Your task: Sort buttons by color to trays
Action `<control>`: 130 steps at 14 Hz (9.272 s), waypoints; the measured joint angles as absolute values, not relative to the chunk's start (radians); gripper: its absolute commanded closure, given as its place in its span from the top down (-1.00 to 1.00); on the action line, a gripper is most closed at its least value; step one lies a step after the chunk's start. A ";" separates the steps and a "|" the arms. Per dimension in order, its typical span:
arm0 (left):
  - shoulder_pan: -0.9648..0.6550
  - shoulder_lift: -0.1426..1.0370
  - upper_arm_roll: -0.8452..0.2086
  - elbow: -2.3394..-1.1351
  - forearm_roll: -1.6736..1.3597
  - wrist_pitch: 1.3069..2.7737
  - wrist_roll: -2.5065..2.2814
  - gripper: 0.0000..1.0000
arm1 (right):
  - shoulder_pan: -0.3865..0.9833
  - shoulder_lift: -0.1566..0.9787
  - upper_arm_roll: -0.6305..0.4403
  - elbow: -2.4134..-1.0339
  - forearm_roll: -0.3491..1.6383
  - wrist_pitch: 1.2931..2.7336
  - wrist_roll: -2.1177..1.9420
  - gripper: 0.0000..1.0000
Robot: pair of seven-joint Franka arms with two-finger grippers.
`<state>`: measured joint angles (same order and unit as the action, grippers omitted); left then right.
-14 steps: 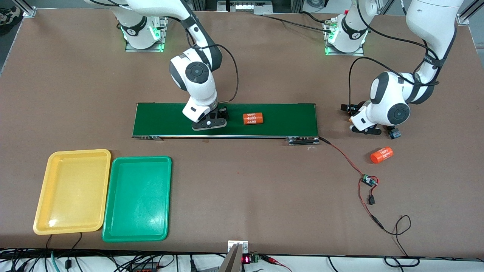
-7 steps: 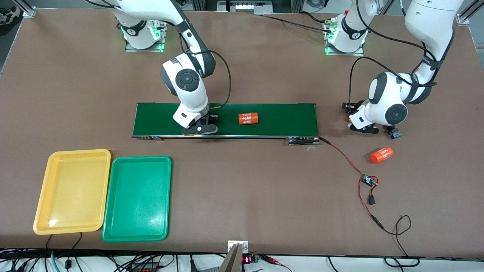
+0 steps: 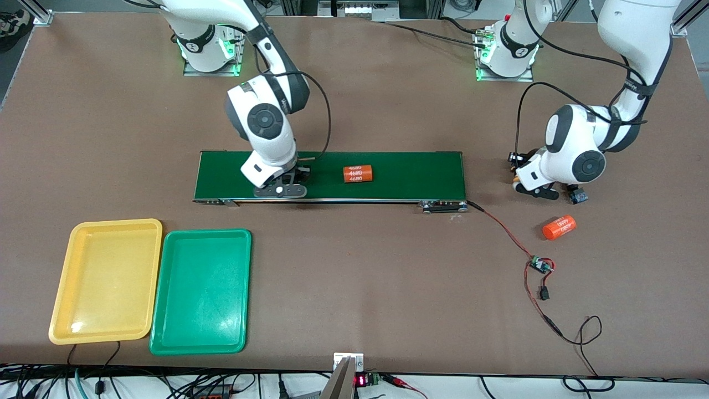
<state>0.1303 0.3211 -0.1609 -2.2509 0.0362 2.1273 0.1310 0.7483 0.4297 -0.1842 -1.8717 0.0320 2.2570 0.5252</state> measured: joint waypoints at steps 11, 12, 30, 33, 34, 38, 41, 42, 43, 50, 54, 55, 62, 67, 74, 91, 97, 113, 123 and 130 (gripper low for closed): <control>-0.146 0.250 -0.199 -2.027 -0.057 1.994 -0.097 -1.00 | 0.487 0.516 -0.187 -1.567 0.032 2.170 0.275 -0.79; -0.175 0.257 -0.203 -2.025 -0.064 1.994 -0.145 -1.00 | 0.470 0.541 -0.187 -1.538 0.032 2.170 0.252 -0.79; -0.153 0.280 -0.191 -1.860 -0.137 1.877 -0.375 1.00 | 0.276 0.894 -0.184 -1.331 0.032 2.342 0.107 0.04; 0.004 0.276 -0.183 -1.908 -0.128 1.842 -0.261 1.00 | 0.276 0.912 -0.184 -1.330 0.035 2.352 0.110 0.93; 0.053 0.279 -0.182 -1.932 -0.108 1.842 -0.219 1.00 | 0.276 0.912 -0.184 -1.328 0.040 2.352 0.110 0.98; 0.161 0.289 -0.181 -2.001 -0.015 1.848 -0.155 1.00 | 0.284 0.907 -0.175 -1.315 0.046 2.334 0.110 1.00; 0.198 0.315 -0.182 -2.017 0.068 1.876 -0.145 1.00 | 0.305 0.868 -0.171 -1.301 0.047 2.226 0.110 1.00; 0.216 0.330 -0.182 -2.018 0.079 1.893 -0.126 1.00 | 0.312 0.848 -0.171 -1.299 0.048 2.182 0.110 1.00; 0.240 0.349 -0.182 -2.019 0.081 1.914 -0.099 1.00 | 0.319 0.827 -0.171 -1.298 0.050 2.142 0.110 1.00; 0.321 0.432 -0.187 -2.110 0.081 2.090 -0.025 1.00 | 0.346 0.762 -0.169 -1.298 0.057 1.987 0.117 1.00; 0.321 0.434 -0.190 -2.151 0.081 2.116 -0.019 1.00 | 0.370 0.733 -0.168 -1.299 0.075 1.942 0.164 1.00; 0.322 0.435 -0.190 -2.153 0.081 2.116 -0.013 1.00 | 0.374 0.724 -0.168 -1.299 0.075 1.938 0.165 1.00; 0.340 0.443 -0.189 -2.178 0.081 2.116 0.009 -0.24 | 0.450 0.595 -0.163 -1.299 0.081 1.701 0.183 1.00; 0.340 0.435 -0.189 -2.175 0.081 2.100 0.027 -1.00 | 0.586 0.620 -0.156 -1.325 0.113 1.696 0.299 1.00; 0.233 0.326 -0.219 -2.062 0.081 2.090 0.083 -1.00 | 0.661 0.674 -0.162 -1.327 0.130 1.720 0.395 1.00; -0.185 0.386 -0.291 -1.944 0.005 2.089 -0.279 -0.99 | 0.823 0.692 -0.157 -1.422 0.309 1.958 0.585 1.00; -0.193 0.441 -0.296 -1.939 -0.034 2.105 -0.403 1.00 | 0.813 0.648 -0.181 -1.448 0.311 1.960 0.598 1.00; 0.179 0.420 -0.206 -1.848 -0.016 2.095 0.158 1.00 | 0.951 0.454 -0.174 -1.849 0.239 2.285 0.759 1.00; 0.268 0.603 -0.205 -1.721 0.078 2.272 0.856 1.00 | 0.921 0.543 -0.188 -1.747 0.184 2.309 0.794 0.93; 0.317 0.667 -0.205 -1.721 0.079 2.273 0.925 1.00 | 0.926 0.617 -0.185 -1.736 0.172 2.331 0.791 -0.20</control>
<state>0.3167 0.6674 -0.2048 -1.7213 0.0785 2.2731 0.9249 0.9263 0.6166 -0.1846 -1.7359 0.1719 2.3310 0.7910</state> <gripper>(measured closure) 0.000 0.361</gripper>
